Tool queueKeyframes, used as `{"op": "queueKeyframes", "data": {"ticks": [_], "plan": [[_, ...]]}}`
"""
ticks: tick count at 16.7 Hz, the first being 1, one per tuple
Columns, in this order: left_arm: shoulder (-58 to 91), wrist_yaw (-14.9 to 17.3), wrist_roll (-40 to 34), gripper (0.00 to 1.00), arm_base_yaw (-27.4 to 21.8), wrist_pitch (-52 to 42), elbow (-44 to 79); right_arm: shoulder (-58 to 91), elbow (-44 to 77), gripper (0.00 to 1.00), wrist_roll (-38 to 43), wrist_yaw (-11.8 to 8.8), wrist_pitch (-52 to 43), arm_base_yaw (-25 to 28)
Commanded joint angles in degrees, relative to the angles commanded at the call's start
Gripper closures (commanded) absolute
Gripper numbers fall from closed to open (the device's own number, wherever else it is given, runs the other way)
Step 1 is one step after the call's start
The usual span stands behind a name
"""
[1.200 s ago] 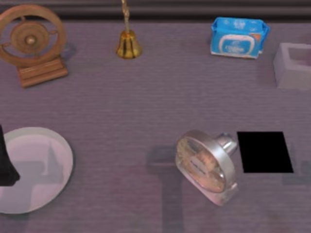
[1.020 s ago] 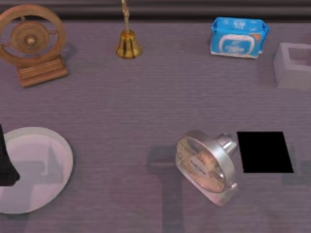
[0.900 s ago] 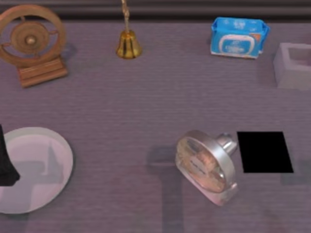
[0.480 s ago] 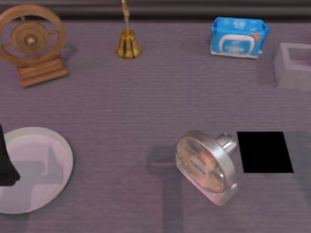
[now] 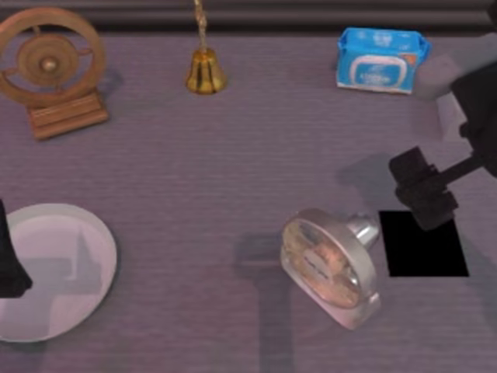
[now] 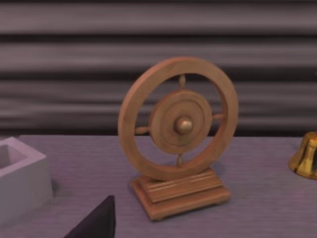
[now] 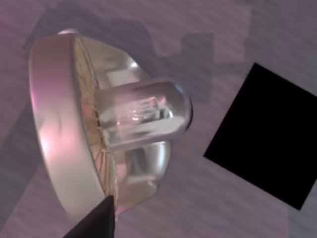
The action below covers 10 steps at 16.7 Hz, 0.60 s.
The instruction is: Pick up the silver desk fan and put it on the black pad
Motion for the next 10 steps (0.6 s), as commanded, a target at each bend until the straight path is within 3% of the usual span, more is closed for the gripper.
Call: {"op": "queueKeyframes", "data": {"ticks": [5,10], "plan": [[0.0,0.0,0.0,0.00,0.0,0.0,0.0,22.9,20.9,0.00,0.2,0.0,-15.6,8.3],[0.0,0.0,0.0,0.00,0.0,0.0,0.0,34.0,30.7,0.00,0.1,-0.1,-23.5,12.4]]}}
